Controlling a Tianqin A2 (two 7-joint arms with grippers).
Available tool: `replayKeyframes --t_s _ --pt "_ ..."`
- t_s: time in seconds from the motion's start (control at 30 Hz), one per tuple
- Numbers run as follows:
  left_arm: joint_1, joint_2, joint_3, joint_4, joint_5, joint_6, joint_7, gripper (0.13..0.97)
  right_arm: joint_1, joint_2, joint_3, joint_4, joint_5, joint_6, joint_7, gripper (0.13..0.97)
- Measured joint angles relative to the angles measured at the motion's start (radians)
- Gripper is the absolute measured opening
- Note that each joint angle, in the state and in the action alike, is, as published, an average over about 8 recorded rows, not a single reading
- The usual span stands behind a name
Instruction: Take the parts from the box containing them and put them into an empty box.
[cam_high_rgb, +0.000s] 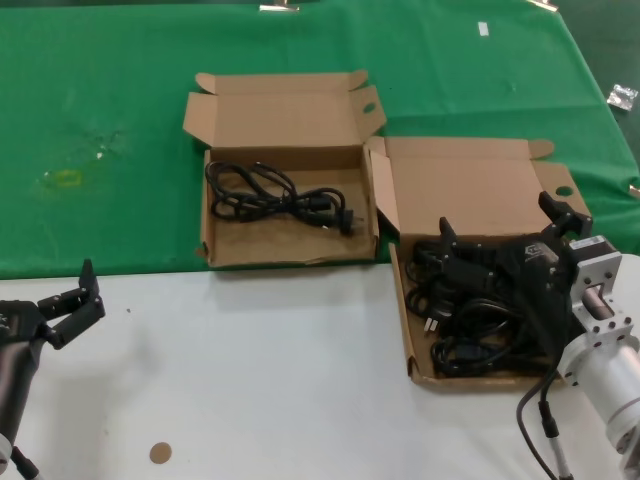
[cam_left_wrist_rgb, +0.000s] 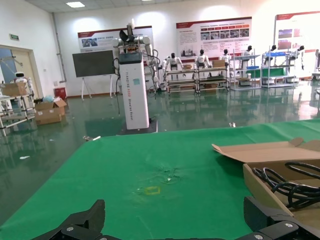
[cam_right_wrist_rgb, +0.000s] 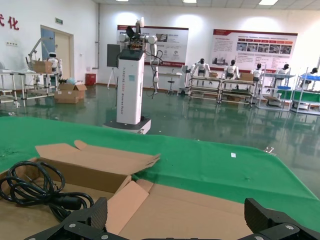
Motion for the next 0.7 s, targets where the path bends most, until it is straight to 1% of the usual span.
replayKeyframes --t_s 0.7 --pt "0.000 0.000 0.000 0.000 0.000 0.000 0.000 0.966 0.000 0.000 0.000 0.000 0.000 0.000 0.000 0.966"
